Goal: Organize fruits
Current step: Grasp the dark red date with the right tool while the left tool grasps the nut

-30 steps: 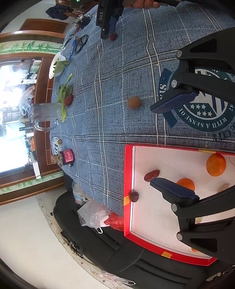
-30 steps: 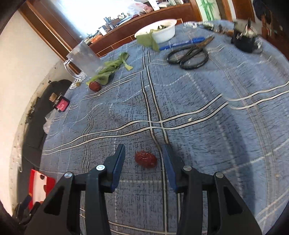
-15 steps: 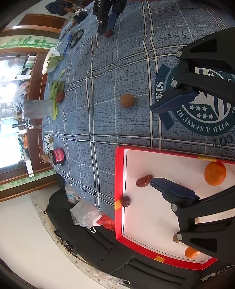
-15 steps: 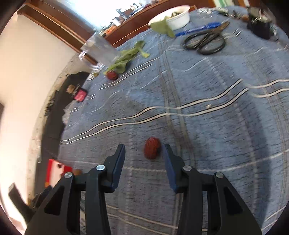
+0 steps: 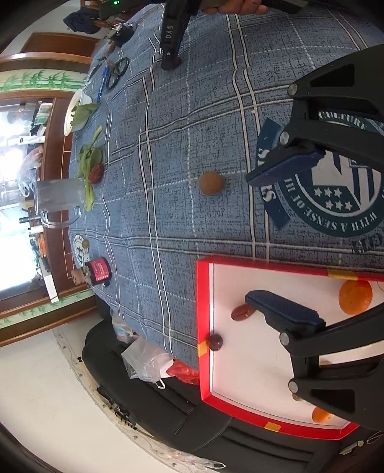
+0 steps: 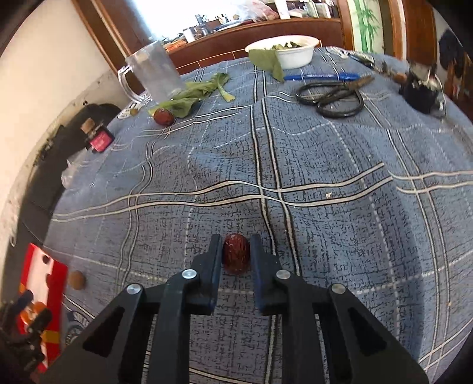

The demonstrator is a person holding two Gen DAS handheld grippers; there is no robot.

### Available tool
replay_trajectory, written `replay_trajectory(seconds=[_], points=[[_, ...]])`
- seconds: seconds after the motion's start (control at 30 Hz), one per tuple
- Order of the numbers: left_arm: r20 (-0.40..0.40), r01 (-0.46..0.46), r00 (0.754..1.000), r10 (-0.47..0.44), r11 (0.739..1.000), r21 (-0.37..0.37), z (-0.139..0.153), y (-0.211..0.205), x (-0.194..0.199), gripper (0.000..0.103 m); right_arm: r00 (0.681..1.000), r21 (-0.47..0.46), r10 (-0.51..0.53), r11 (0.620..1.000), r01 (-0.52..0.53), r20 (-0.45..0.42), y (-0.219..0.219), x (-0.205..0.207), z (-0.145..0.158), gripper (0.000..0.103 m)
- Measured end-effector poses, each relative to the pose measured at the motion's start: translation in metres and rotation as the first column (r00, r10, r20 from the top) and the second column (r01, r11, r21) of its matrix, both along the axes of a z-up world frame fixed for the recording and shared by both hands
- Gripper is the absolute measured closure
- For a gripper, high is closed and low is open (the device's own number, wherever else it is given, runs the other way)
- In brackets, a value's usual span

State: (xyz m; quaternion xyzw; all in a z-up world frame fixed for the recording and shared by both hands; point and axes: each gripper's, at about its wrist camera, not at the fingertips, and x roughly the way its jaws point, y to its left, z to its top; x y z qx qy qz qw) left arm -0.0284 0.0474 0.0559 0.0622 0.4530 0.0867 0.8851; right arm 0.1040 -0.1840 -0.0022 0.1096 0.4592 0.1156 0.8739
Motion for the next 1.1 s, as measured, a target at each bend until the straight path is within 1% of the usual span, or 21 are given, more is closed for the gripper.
replay_trajectory(seconds=[0.1, 0.2, 0.27, 0.37, 0.4, 0.43, 0.47, 0.53, 0.6, 0.77, 0.9, 1.1], points=[[-0.005, 0.013, 1.000, -0.013, 1.000, -0.012, 0.000, -0.006, 0.008, 0.034, 1.000, -0.016, -0.002, 1.000, 0.002, 0.004, 0.001, 0.000, 0.001, 0.083], [-0.006, 0.033, 0.999, -0.033, 0.999, -0.031, -0.001, -0.013, 0.020, 0.034, 1.000, 0.003, -0.018, 1.000, 0.018, -0.003, -0.004, -0.003, 0.003, 0.083], [-0.024, 0.027, 0.999, -0.028, 0.999, -0.040, -0.007, -0.016, 0.030, 0.034, 0.999, 0.008, -0.043, 0.999, 0.043, 0.031, -0.008, -0.007, 0.011, 0.083], [-0.038, 0.033, 0.999, -0.036, 0.996, -0.078, -0.016, -0.017, 0.038, 0.034, 0.995, 0.004, -0.068, 0.998, 0.068, 0.080, -0.011, -0.012, 0.021, 0.083], [-0.041, 0.031, 0.999, -0.034, 0.996, -0.085, -0.018, -0.016, 0.039, 0.036, 0.993, 0.011, -0.074, 0.997, 0.073, 0.090, -0.012, -0.013, 0.023, 0.083], [-0.043, 0.027, 0.999, -0.031, 0.995, -0.097, -0.021, -0.016, 0.041, 0.043, 0.992, 0.015, -0.080, 0.997, 0.079, 0.097, -0.014, -0.014, 0.025, 0.083], [-0.046, 0.028, 0.998, -0.033, 0.994, -0.108, -0.023, -0.015, 0.043, 0.045, 0.992, 0.016, -0.082, 0.997, 0.080, 0.100, -0.014, -0.015, 0.025, 0.083], [-0.057, 0.026, 0.998, -0.035, 0.989, -0.145, -0.029, -0.014, 0.048, 0.054, 0.991, 0.017, -0.083, 0.997, 0.082, 0.105, -0.013, -0.015, 0.026, 0.083], [-0.066, 0.023, 0.997, -0.035, 0.985, -0.169, -0.033, -0.013, 0.052, 0.060, 0.991, 0.017, -0.083, 0.997, 0.082, 0.102, -0.013, -0.015, 0.026, 0.083], [-0.061, 0.026, 0.997, -0.039, 0.981, -0.194, -0.038, -0.014, 0.060, 0.066, 0.992, 0.023, -0.084, 0.996, 0.082, 0.093, -0.014, -0.013, 0.025, 0.083], [-0.052, 0.027, 0.998, -0.038, 0.980, -0.197, -0.038, -0.012, 0.062, 0.081, 0.993, 0.026, -0.080, 0.997, 0.078, 0.090, -0.013, -0.012, 0.024, 0.083], [-0.036, 0.028, 0.999, -0.035, 0.984, -0.176, -0.038, -0.014, 0.060, 0.082, 0.993, 0.029, -0.074, 0.997, 0.072, 0.092, -0.011, -0.012, 0.024, 0.083]])
